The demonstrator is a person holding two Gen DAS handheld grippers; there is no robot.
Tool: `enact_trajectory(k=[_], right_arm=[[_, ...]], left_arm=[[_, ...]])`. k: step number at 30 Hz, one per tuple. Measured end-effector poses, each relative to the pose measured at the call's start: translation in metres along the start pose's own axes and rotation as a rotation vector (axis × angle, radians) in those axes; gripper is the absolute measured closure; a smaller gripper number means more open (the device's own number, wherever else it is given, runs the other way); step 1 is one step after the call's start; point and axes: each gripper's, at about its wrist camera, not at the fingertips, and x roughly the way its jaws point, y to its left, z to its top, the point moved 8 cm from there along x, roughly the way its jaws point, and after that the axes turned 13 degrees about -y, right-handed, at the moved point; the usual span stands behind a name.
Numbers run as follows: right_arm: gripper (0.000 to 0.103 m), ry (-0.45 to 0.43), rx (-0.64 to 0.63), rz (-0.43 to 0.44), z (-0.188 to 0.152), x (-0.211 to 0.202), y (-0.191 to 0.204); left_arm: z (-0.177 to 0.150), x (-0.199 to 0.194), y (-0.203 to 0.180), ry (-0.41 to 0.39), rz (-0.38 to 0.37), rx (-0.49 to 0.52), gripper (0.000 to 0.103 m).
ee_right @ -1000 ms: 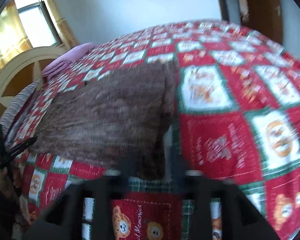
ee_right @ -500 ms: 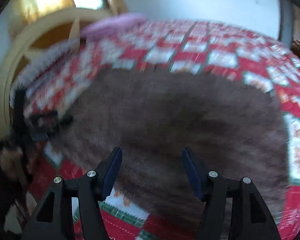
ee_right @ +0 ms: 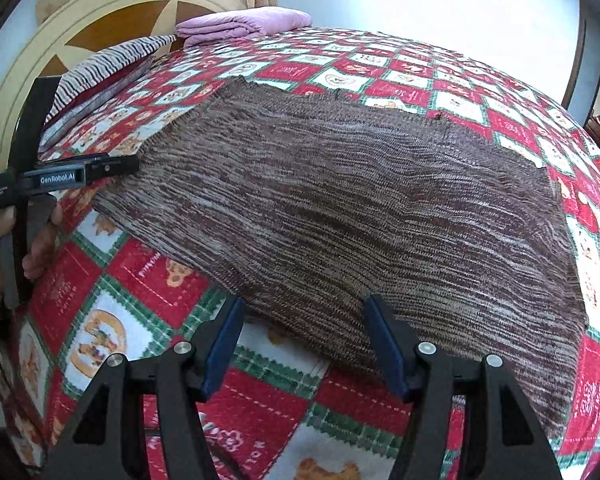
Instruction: Fold small clothes
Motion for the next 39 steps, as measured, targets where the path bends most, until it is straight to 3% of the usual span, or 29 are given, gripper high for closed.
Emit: enact_trajectory(k=[4, 10, 17, 27, 28, 30, 31, 32, 33, 35, 36, 38, 39], right_arm=[[0.039, -0.024, -0.044, -0.004, 0.015, -0.007, 0.016], [0.039, -0.062, -0.167, -0.012, 0.04, 0.001, 0.06], [0.039, -0.085, -0.309, 0.018, 0.051, 0.024, 0.125], [0.039, -0.096, -0.412, 0.02, 0.046, 0.048, 0.178], [0.039, -0.097, -0.417, 0.017, 0.045, 0.049, 0.18], [0.039, -0.096, -0.422, 0.001, 0.043, 0.055, 0.182], [0.04, -0.097, -0.421, -0.001, 0.042, 0.056, 0.182], [0.04, -0.104, -0.415, -0.003, 0.042, 0.058, 0.182], [0.04, -0.111, -0.407, -0.006, 0.042, 0.059, 0.182], [0.04, -0.115, -0.393, -0.009, 0.044, 0.06, 0.18], [0.041, -0.118, -0.386, -0.011, 0.044, 0.06, 0.179], [0.059, -0.117, -0.379, -0.003, 0.044, 0.059, 0.179], [0.07, -0.108, -0.375, 0.009, 0.043, 0.06, 0.179]], left_arm=[[0.026, 0.007, 0.004, -0.042, 0.008, 0.041, 0.001], [0.051, 0.043, -0.002, 0.001, -0.062, 0.017, 0.001], [0.051, 0.085, -0.002, 0.07, -0.096, -0.054, 0.001], [0.067, 0.101, -0.016, 0.027, -0.205, -0.072, 0.004], [0.068, 0.102, -0.018, 0.028, -0.212, -0.066, 0.009], [0.068, 0.105, -0.024, 0.033, -0.239, -0.048, 0.028], [0.067, 0.106, -0.027, 0.035, -0.258, -0.043, 0.047], [0.066, 0.106, -0.03, 0.037, -0.276, -0.041, 0.058], [0.066, 0.105, -0.03, 0.036, -0.284, -0.043, 0.06], [0.066, 0.105, -0.028, 0.035, -0.304, -0.074, 0.081], [0.065, 0.105, -0.026, 0.038, -0.323, -0.105, 0.082], [0.065, 0.103, -0.019, 0.028, -0.358, -0.17, 0.092], [0.066, 0.102, -0.017, 0.022, -0.363, -0.191, 0.092]])
